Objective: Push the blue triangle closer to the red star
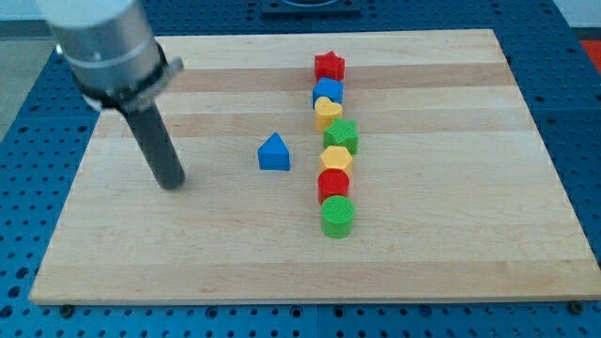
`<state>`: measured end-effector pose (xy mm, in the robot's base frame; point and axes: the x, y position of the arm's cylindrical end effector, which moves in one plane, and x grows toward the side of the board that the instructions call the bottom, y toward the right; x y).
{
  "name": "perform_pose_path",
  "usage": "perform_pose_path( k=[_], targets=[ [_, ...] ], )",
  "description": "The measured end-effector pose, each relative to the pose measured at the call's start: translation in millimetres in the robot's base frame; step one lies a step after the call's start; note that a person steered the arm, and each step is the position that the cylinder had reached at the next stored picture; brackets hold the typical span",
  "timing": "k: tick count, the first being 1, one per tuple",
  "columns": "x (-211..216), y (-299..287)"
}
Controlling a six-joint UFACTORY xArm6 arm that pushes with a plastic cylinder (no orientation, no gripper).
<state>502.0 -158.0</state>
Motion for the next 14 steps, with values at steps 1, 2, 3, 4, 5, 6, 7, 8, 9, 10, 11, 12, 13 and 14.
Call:
perform_pose_path(
  k=[1,2,3,4,5,6,7,8,9,10,11,12,13,14],
  targets=[
    [21.6,61.7],
    [12.2,113.3],
    [-24.8,126.5],
    [-74.4,91.3],
    [-117.3,66.9],
    [-159.8,66.0],
    [-219.7,66.0],
    [-246.8,68.0],
    [-247.3,-1.1],
    [-272.1,2.0],
    [-273.8,41.3],
    [-280.5,77.2],
    [-290.4,81.5],
    [-287.5,98.5]
  ],
)
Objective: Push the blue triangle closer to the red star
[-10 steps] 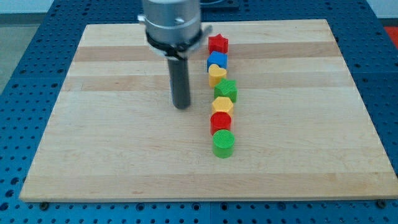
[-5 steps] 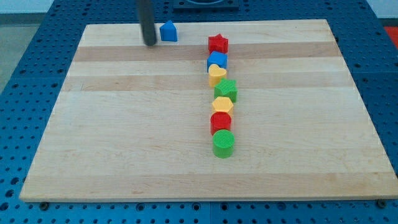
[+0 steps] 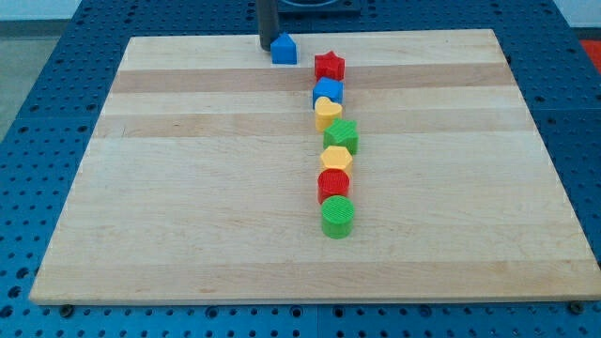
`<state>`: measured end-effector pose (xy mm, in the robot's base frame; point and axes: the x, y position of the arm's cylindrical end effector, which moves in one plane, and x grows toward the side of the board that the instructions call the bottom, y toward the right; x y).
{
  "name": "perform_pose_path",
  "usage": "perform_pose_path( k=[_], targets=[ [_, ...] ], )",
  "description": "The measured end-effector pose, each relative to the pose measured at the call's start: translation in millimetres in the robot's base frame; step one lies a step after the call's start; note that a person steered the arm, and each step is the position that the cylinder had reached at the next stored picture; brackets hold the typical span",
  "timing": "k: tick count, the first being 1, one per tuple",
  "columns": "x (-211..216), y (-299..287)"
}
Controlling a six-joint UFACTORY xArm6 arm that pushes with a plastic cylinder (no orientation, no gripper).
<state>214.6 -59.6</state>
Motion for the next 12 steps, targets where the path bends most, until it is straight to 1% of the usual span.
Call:
perform_pose_path(
  k=[1,2,4,5,7,8,9,11,12],
  targets=[
    [0.0,5.2],
    [-0.1,-22.2],
    [0.0,5.7],
    [3.9,4.4],
    [6.2,-26.8],
    [12.2,-31.5],
    [12.6,-3.2],
    [12.9,19.0],
    [13.0,39.2]
  ],
)
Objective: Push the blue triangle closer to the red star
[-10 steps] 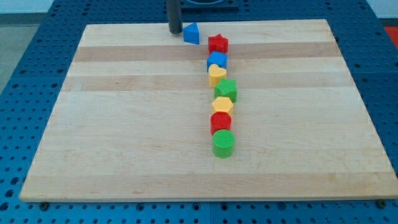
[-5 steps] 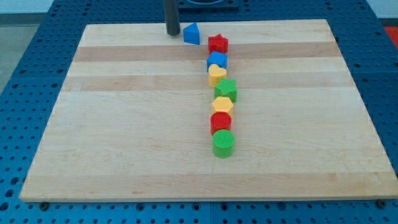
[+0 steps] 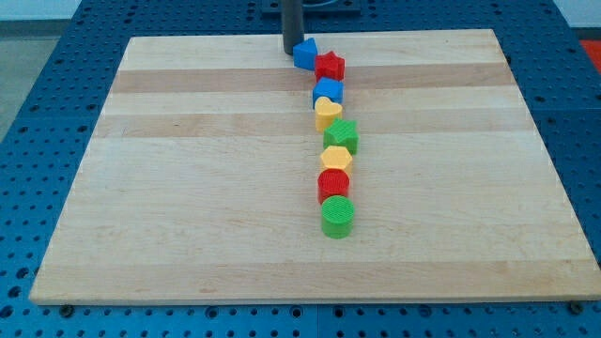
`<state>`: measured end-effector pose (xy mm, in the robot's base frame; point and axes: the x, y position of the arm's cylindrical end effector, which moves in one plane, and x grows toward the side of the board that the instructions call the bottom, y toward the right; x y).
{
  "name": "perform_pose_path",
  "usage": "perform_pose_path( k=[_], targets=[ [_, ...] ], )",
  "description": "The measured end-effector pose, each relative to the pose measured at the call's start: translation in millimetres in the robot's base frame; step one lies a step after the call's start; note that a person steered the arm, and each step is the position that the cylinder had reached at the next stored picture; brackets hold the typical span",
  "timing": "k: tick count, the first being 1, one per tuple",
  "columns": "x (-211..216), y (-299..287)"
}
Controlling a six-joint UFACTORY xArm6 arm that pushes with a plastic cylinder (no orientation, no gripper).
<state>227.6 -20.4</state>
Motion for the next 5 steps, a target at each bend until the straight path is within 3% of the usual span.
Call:
perform_pose_path(
  k=[1,2,3,5],
  targets=[
    [-6.6,-5.1],
    [14.5,-55.7],
    [35.9,-35.9],
    [23.6,19.4]
  ],
)
